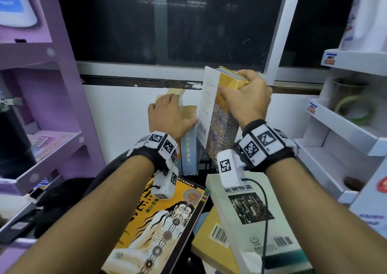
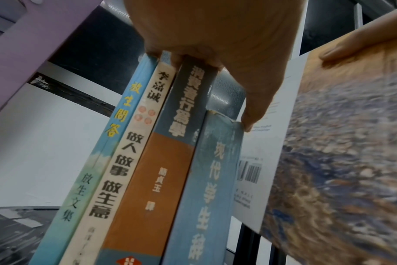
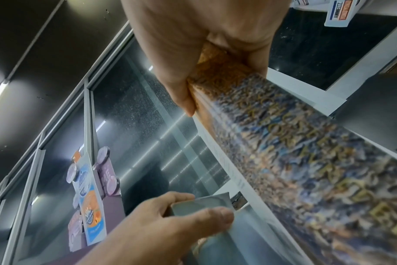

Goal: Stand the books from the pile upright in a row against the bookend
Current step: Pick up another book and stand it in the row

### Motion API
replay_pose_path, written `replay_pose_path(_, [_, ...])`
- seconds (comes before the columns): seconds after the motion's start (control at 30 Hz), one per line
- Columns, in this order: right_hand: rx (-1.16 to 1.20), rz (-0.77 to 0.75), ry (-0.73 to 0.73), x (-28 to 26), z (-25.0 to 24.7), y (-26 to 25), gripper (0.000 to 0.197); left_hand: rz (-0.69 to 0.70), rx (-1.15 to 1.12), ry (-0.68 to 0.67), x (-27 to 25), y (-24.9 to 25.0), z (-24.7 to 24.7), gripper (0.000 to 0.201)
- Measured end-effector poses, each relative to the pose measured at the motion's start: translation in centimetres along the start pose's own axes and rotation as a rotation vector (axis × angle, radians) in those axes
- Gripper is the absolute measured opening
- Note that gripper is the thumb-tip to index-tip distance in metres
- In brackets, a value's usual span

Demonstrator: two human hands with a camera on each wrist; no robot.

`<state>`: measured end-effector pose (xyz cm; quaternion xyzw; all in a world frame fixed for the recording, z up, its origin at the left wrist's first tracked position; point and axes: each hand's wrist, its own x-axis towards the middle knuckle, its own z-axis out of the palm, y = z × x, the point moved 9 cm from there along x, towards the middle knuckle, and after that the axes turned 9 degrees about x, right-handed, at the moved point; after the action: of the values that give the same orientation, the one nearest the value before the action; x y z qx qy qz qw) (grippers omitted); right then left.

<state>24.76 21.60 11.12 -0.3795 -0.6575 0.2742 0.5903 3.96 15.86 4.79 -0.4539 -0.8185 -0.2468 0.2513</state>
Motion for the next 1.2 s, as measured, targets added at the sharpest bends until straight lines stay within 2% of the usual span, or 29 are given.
replay_pose_path(0.33, [-0.036, 0.068, -0.032, -0.8, 4.3, 3.7, 0.057, 0.026, 0.002, 0.031, -0.1, 0.7, 0.2, 0.075])
replay_pose_path(0.53, [-0.067, 0.046, -0.085, -1.3, 6.1, 4.8, 0.061, 0.047, 0.002, 0.045, -0.1, 0.9, 0.4, 0.074])
replay_pose_path(0.63, [-0.113, 0.019, -0.123, -1.8, 6.6, 5.4, 0.058, 0.070, -0.011, 0.030, -0.2, 0.8, 0.3, 0.076])
replay_pose_path(0.77, [-0.165, 0.010, -0.165, -2.3, 6.7, 6.3, 0.066, 0.152, -0.029, -0.021, 0.1, 0.2, 0.1, 0.081])
replay_pose_path(0.87, [-0.189, -0.022, -0.223, -2.4, 7.1, 6.1, 0.062, 0.195, -0.071, -0.052, 0.6, -1.1, 0.0, 0.084])
replay_pose_path(1.03, [-0.278, -0.073, -0.333, -2.9, 7.9, 6.3, 0.062, 0.191, -0.130, -0.109, 0.8, -2.7, 0.5, 0.086])
replay_pose_path(1.2, [-0.268, -0.073, -0.401, -3.1, 8.8, 7.1, 0.063, 0.185, -0.282, -0.129, 0.4, -2.6, 0.5, 0.081])
